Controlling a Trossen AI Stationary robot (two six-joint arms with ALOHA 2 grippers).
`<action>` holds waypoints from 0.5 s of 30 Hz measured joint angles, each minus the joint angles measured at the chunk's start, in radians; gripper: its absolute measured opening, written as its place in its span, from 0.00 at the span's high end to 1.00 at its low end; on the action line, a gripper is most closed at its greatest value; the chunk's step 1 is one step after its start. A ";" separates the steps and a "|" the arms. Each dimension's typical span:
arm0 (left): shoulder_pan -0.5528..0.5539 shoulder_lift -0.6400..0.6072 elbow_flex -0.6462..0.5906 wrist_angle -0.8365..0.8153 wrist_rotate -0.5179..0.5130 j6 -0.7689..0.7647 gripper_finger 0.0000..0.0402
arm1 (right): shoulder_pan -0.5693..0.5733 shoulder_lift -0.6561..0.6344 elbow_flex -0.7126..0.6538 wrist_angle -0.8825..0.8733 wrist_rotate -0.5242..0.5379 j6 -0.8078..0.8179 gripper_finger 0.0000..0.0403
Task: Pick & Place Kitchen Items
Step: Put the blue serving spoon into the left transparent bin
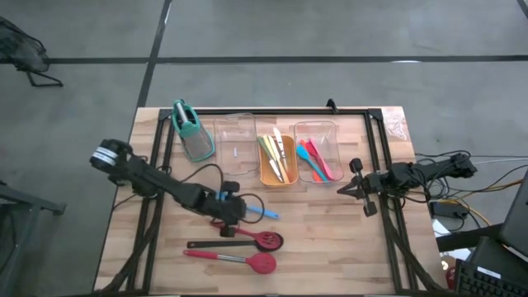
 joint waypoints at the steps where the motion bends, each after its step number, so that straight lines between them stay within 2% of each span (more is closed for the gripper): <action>1: 0.000 0.011 0.001 0.001 -0.012 0.006 0.63 | 0.000 0.000 0.000 0.000 0.000 0.000 0.98; 6: 0.002 0.052 0.001 -0.006 -0.061 0.034 0.63 | 0.000 0.000 0.000 0.000 0.000 0.001 0.98; 15: 0.008 0.111 -0.001 0.002 -0.075 0.027 0.63 | 0.000 0.001 0.000 0.000 0.000 0.001 0.98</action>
